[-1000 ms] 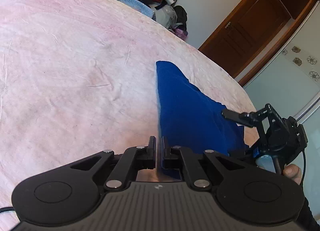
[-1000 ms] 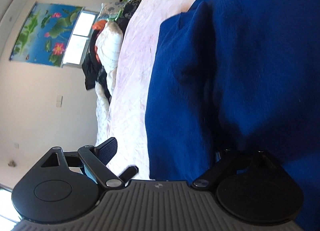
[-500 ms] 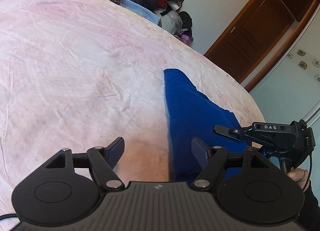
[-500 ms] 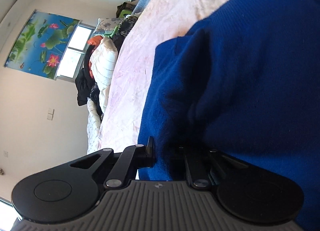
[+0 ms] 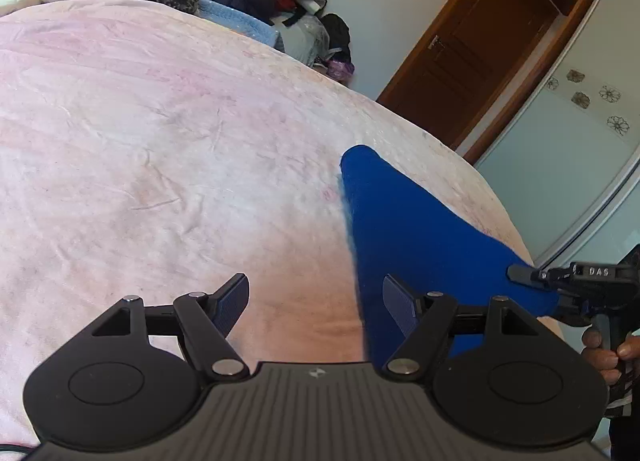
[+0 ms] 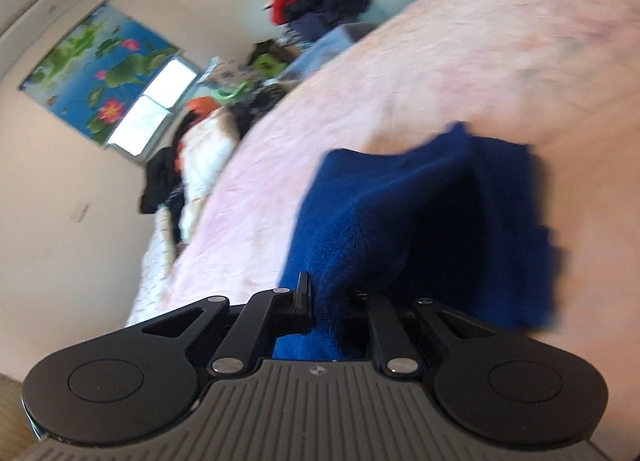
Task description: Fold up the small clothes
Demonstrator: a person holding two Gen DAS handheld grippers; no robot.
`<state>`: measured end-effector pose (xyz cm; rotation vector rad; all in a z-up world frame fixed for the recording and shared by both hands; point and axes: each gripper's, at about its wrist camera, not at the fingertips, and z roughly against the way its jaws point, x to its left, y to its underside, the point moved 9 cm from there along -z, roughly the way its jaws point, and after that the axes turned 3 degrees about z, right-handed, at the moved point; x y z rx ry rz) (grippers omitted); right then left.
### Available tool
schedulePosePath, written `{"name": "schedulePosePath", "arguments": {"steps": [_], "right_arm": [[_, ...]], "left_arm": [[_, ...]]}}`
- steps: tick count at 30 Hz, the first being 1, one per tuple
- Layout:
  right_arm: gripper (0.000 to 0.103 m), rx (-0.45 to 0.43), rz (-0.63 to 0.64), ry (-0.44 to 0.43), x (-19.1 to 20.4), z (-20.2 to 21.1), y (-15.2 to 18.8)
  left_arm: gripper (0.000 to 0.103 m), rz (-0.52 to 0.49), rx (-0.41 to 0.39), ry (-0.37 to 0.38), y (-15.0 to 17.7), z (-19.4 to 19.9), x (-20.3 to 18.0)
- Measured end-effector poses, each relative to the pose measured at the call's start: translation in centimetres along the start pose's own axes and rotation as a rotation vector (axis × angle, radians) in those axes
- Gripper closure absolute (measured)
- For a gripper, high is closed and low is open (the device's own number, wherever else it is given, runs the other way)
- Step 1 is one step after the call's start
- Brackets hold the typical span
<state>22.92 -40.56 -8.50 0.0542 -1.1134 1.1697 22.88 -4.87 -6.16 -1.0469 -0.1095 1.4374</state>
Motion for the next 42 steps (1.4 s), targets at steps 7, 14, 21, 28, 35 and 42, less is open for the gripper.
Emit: {"name": "schedulePosePath", "arguments": {"steps": [7, 14, 21, 28, 35, 42], "right_arm": [[0.069, 0.06, -0.179, 0.047, -5.4, -2.4, 3.5], [0.034, -0.125, -0.087, 0.078, -4.2, 1.9, -2.0], [0.034, -0.09, 0.186, 0.167, -3.8, -4.1, -9.7], [0.068, 0.114, 0.362, 0.242, -3.3, -10.8, -9.7], [0.093, 0.143, 0.319, 0.218, -4.1, -12.2, -9.0], [0.094, 0.036, 0.266, 0.185, -4.5, -10.2, -10.0]], "left_arm": [[0.029, -0.103, 0.034, 0.059, 0.5, -2.4, -4.4], [0.029, -0.29, 0.05, 0.099, 1.5, -4.5, -9.5], [0.029, -0.351, 0.132, 0.052, 3.9, -8.7, -10.2], [0.02, -0.326, 0.178, -0.002, 5.5, -10.1, -8.6], [0.012, -0.348, 0.176, 0.002, 5.7, -10.3, -9.0], [0.01, -0.367, 0.18, -0.001, 5.8, -10.3, -9.3]]}}
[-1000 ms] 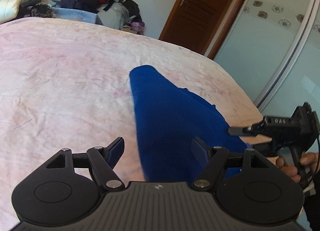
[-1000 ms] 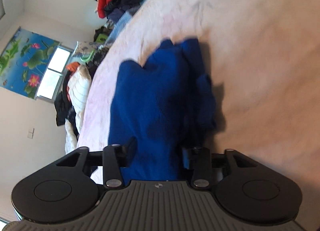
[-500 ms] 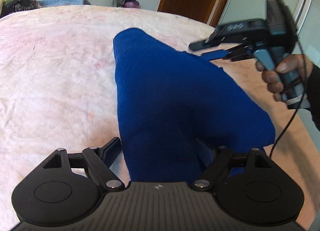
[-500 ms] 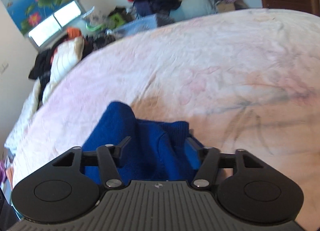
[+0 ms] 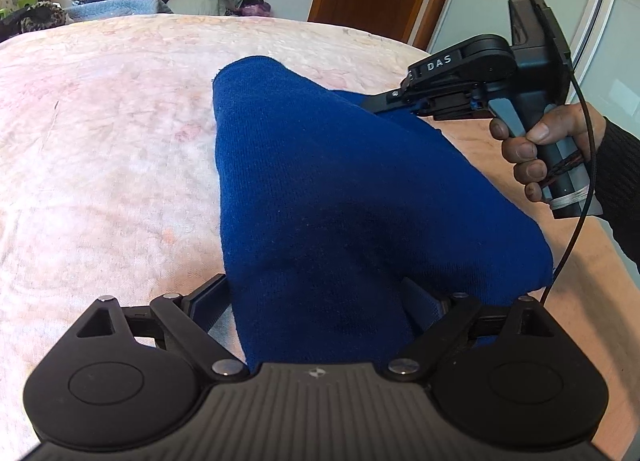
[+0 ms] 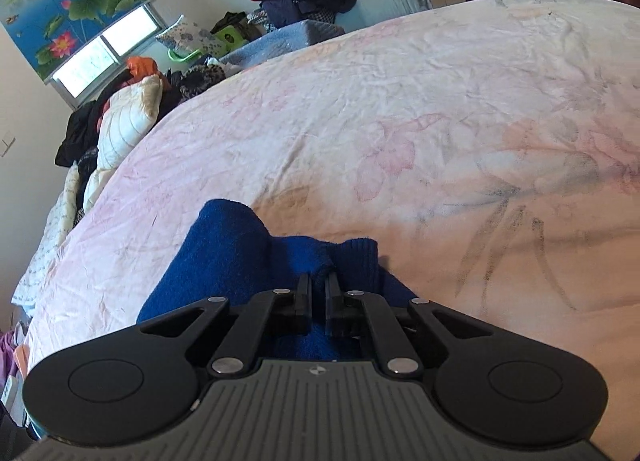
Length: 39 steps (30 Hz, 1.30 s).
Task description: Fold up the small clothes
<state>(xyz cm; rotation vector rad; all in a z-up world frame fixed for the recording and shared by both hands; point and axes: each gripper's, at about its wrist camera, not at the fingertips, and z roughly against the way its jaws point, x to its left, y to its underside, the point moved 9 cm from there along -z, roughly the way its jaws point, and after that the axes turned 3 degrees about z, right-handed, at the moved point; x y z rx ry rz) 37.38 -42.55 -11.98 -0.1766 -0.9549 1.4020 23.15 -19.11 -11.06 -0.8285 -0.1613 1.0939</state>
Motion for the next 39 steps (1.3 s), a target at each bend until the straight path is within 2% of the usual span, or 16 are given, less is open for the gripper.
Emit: {"name": "schedulePosePath", "arguments": {"steps": [14, 21, 25, 27, 28, 30, 32, 33, 35, 38, 39], "right_arm": [[0.094, -0.051, -0.05, -0.008, -1.3, 1.9, -0.9], [0.095, -0.012, -0.137, 0.016, -4.1, 0.0, 1.8], [0.07, -0.035, -0.255, -0.023, -4.7, 0.7, 1.6], [0.066, -0.102, -0.264, -0.016, -4.5, 2.8, 1.0], [0.065, -0.145, -0.247, -0.016, -4.0, 4.2, 0.6], [0.062, -0.194, -0.218, -0.096, -1.9, 6.2, 0.4], [0.052, -0.204, -0.237, -0.196, 0.3, 6.5, 0.5], [0.049, -0.202, -0.267, -0.234, 1.0, 6.1, 0.6], [0.047, -0.155, -0.343, -0.301, 2.2, 4.4, 1.5], [0.047, -0.118, -0.388, -0.257, 1.7, 2.6, 3.5], [0.048, -0.108, -0.403, -0.218, 0.9, 2.0, 4.3]], "left_arm": [[0.01, 0.006, 0.003, 0.001, -0.2, -0.3, 0.1], [0.008, -0.006, 0.001, 0.005, -0.1, -0.3, 0.2], [0.008, 0.025, 0.013, 0.009, -0.4, 0.2, 0.9], [0.008, 0.055, -0.005, -0.001, -1.4, 1.9, 2.0], [0.008, 0.075, -0.043, -0.001, -2.3, 3.3, 2.7], [0.008, 0.134, -0.116, 0.026, -4.6, 5.4, 3.7], [0.008, 0.173, -0.177, 0.072, -7.6, 5.8, 3.3], [0.008, 0.161, -0.19, 0.09, -8.8, 5.1, 2.6], [0.008, 0.118, -0.16, 0.093, -9.9, 2.0, 1.1], [0.009, 0.115, -0.022, 0.051, -8.5, -3.8, 0.3], [0.008, 0.085, -0.031, 0.034, -8.0, -4.5, 0.1]]}}
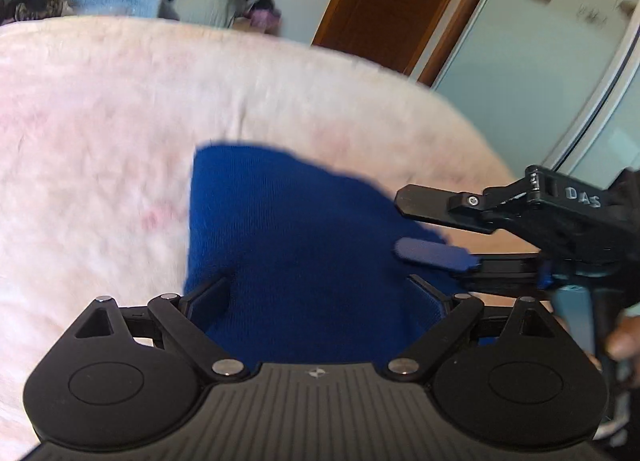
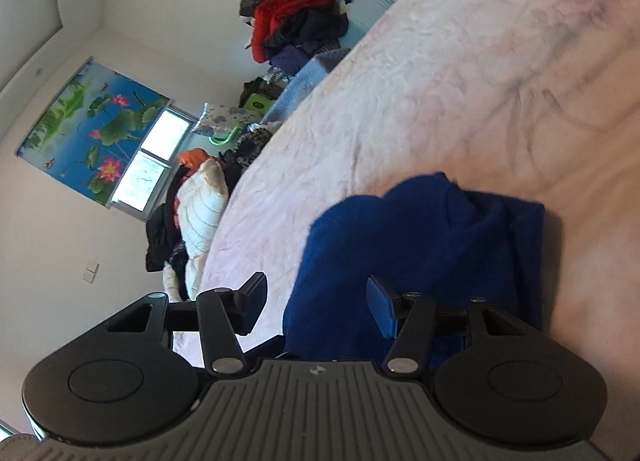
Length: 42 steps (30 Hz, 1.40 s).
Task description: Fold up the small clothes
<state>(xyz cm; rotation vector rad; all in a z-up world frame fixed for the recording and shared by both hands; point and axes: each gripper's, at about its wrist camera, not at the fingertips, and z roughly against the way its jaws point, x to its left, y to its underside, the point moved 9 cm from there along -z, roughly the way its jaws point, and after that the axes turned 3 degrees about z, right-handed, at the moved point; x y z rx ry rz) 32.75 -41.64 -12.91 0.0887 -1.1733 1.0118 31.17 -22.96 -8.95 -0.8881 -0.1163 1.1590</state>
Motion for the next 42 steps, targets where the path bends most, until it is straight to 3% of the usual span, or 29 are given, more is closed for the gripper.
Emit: {"name": "schedulePosePath", "arguments": {"steps": [2, 4, 7, 8, 9, 11, 12, 13, 15, 17, 19, 22, 24, 27, 28, 29, 30, 32, 36, 42], "right_arm": [[0.063, -0.002, -0.009, 0.045, -1.8, -0.5, 1.0], [0.09, -0.007, -0.004, 0.085, -2.8, -0.6, 1.3], [0.1, 0.013, -0.063, 0.073, -3.7, -0.7, 1.3], [0.099, 0.022, -0.089, 0.064, -3.6, -0.2, 1.4], [0.086, 0.015, -0.104, 0.05, -3.1, 0.8, 1.3], [0.053, -0.036, -0.053, 0.015, -1.5, 4.0, 1.4], [0.025, -0.057, -0.024, 0.013, -1.0, 5.4, 1.6], [0.015, -0.066, 0.0, 0.034, -0.9, 6.7, 2.0], [0.02, -0.053, 0.044, 0.094, -1.4, 8.1, 2.8], [0.021, -0.023, 0.056, 0.149, -2.2, 8.3, 3.5], [0.026, -0.006, 0.048, 0.193, -3.0, 7.9, 4.0], [0.025, 0.053, -0.003, 0.148, -3.4, 6.3, 4.8], [0.022, 0.059, -0.025, 0.106, -3.3, 5.4, 5.2], [0.021, 0.083, -0.071, 0.053, -2.8, 4.6, 5.0], [0.032, 0.094, -0.088, 0.04, -2.9, 4.2, 5.2], [0.042, 0.104, -0.089, 0.049, -3.1, 3.9, 5.3], [0.064, 0.124, -0.092, 0.054, -3.4, 3.5, 5.7], [0.069, 0.11, -0.084, 0.039, -3.1, 3.2, 6.0], [0.071, 0.09, -0.002, 0.041, -0.8, 2.9, 6.0], [0.071, 0.148, 0.062, -0.075, 3.9, 0.9, 6.9]], "left_arm": [[0.002, -0.096, -0.016, -0.016, 1.1, -0.4, -0.9], [0.0, -0.143, -0.034, -0.038, 1.8, -0.8, -1.2], [0.0, -0.189, -0.041, -0.064, 2.1, -1.0, -1.5], [0.0, -0.163, -0.036, -0.042, 1.7, -0.4, -1.2], [0.0, -0.123, -0.032, -0.019, 1.3, 0.3, -0.7], [0.0, -0.017, -0.044, 0.02, 0.4, 2.8, 0.9], [0.0, 0.021, -0.056, 0.03, 0.2, 4.0, 2.1], [0.0, 0.063, -0.052, 0.034, 0.2, 5.0, 3.4], [0.0, 0.163, 0.004, 0.023, 0.7, 5.2, 6.1], [0.0, 0.267, 0.091, 0.061, 1.6, 4.1, 7.8], [0.0, 0.277, 0.092, 0.087, 1.9, 3.9, 7.7], [0.0, 0.315, 0.14, 0.153, 2.0, 3.5, 6.6], [0.001, 0.361, 0.176, 0.24, 2.5, 3.3, 5.3], [0.006, 0.317, 0.197, 0.222, 3.1, 2.7, 4.0], [0.013, 0.307, 0.192, 0.209, 3.1, 2.7, 3.9], [0.038, 0.301, 0.195, 0.195, 3.2, 2.6, 3.9], [0.053, 0.313, 0.213, 0.189, 3.3, 2.4, 4.2], [0.066, 0.332, 0.223, 0.201, 3.3, 2.2, 4.6], [0.073, 0.245, 0.202, 0.165, 2.3, 3.4, 4.2], [0.074, 0.274, 0.097, 0.143, 0.7, 9.0, 7.2]]}}
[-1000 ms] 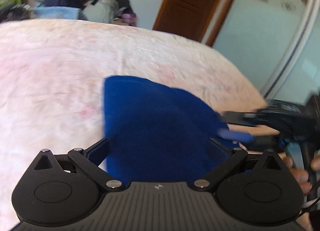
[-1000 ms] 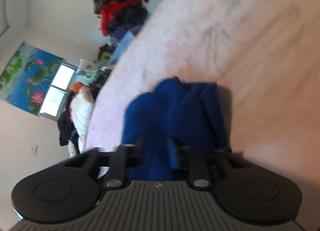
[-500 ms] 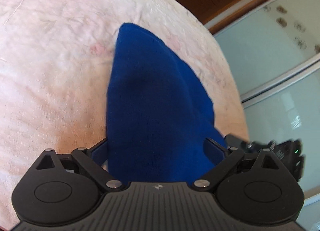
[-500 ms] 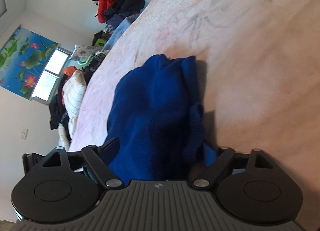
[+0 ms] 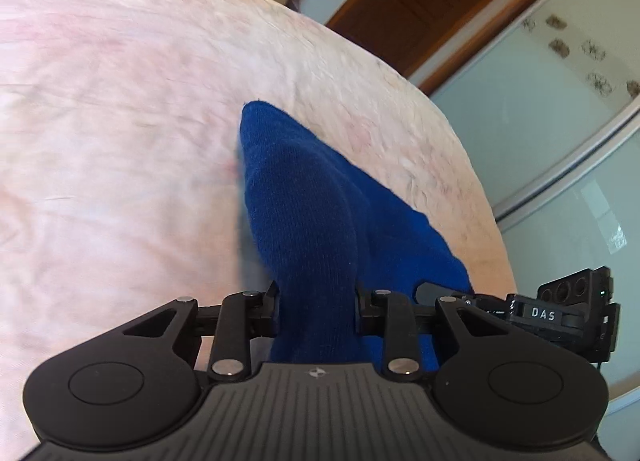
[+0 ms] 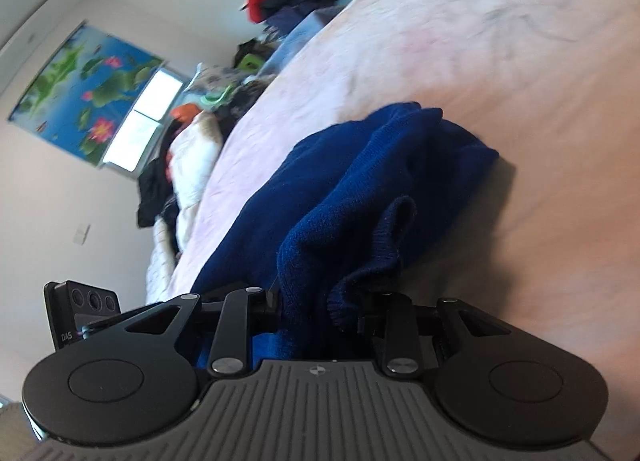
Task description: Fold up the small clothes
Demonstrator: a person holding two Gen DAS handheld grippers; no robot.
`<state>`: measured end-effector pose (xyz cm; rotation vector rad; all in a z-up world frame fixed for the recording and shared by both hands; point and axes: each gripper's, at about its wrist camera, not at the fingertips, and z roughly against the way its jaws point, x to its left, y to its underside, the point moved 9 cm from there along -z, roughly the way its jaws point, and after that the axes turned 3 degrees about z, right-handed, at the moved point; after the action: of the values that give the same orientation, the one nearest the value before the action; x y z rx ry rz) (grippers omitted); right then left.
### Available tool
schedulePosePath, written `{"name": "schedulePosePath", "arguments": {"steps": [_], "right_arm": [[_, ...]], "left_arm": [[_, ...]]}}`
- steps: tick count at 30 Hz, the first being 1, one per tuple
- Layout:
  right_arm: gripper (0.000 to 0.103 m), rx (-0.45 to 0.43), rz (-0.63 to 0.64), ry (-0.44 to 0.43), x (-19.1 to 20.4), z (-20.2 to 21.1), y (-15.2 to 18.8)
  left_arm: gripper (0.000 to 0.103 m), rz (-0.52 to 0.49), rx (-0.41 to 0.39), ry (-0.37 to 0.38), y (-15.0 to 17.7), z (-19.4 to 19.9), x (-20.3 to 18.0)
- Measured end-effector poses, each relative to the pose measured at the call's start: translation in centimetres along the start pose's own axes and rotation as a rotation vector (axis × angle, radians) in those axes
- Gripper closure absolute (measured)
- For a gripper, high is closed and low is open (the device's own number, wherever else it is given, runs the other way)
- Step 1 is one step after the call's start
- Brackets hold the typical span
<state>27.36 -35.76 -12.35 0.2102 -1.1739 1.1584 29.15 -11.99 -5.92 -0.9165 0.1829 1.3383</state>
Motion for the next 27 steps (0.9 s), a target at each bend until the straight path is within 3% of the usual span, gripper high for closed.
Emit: {"name": "schedulePosePath", "arguments": {"steps": [3, 6, 7, 10, 14, 16, 18, 20, 22, 24, 27], "right_arm": [[0.071, 0.053, 0.032, -0.01, 0.7, -1.8, 1.6], [0.069, 0.067, 0.033, 0.046, -0.6, -2.6, 3.1], [0.062, 0.051, 0.011, 0.044, -1.1, -2.3, 3.4], [0.057, -0.013, -0.037, 0.073, -1.2, 0.0, 3.5], [0.057, -0.189, 0.185, 0.221, 2.5, 4.7, 4.1], [0.056, -0.232, 0.251, 0.208, 4.8, 5.8, 5.2], [0.056, -0.204, 0.278, 0.154, 7.0, 4.7, 6.5], [0.052, -0.146, 0.33, 0.154, 8.0, 2.6, 7.7], [0.048, -0.088, 0.338, 0.21, 7.0, 0.4, 8.6], [0.05, -0.031, 0.3, 0.294, 4.3, -1.3, 9.7], [0.053, -0.076, 0.277, 0.256, 4.1, -0.7, 10.1]], "left_arm": [[0.074, 0.005, -0.004, -0.037, 1.6, 1.6, 2.4], [0.069, -0.015, 0.017, -0.082, 3.2, 0.2, 4.2], [0.061, -0.02, -0.003, -0.087, 3.2, 0.1, 4.4], [0.049, -0.05, -0.058, -0.12, 3.1, 1.2, 3.7], [0.049, -0.237, -0.224, -0.199, 4.5, 5.7, 1.4], [0.047, -0.312, -0.247, -0.192, 6.2, 6.5, 0.1], [0.047, -0.359, -0.197, -0.211, 8.0, 5.3, -0.4], [0.047, -0.379, -0.157, -0.236, 9.3, 3.5, -0.3], [0.046, -0.4, -0.137, -0.276, 10.0, 2.0, 0.3], [0.043, -0.388, -0.166, -0.283, 10.2, 1.6, 0.9], [0.04, -0.363, -0.158, -0.291, 10.2, 1.3, 0.8]]}}
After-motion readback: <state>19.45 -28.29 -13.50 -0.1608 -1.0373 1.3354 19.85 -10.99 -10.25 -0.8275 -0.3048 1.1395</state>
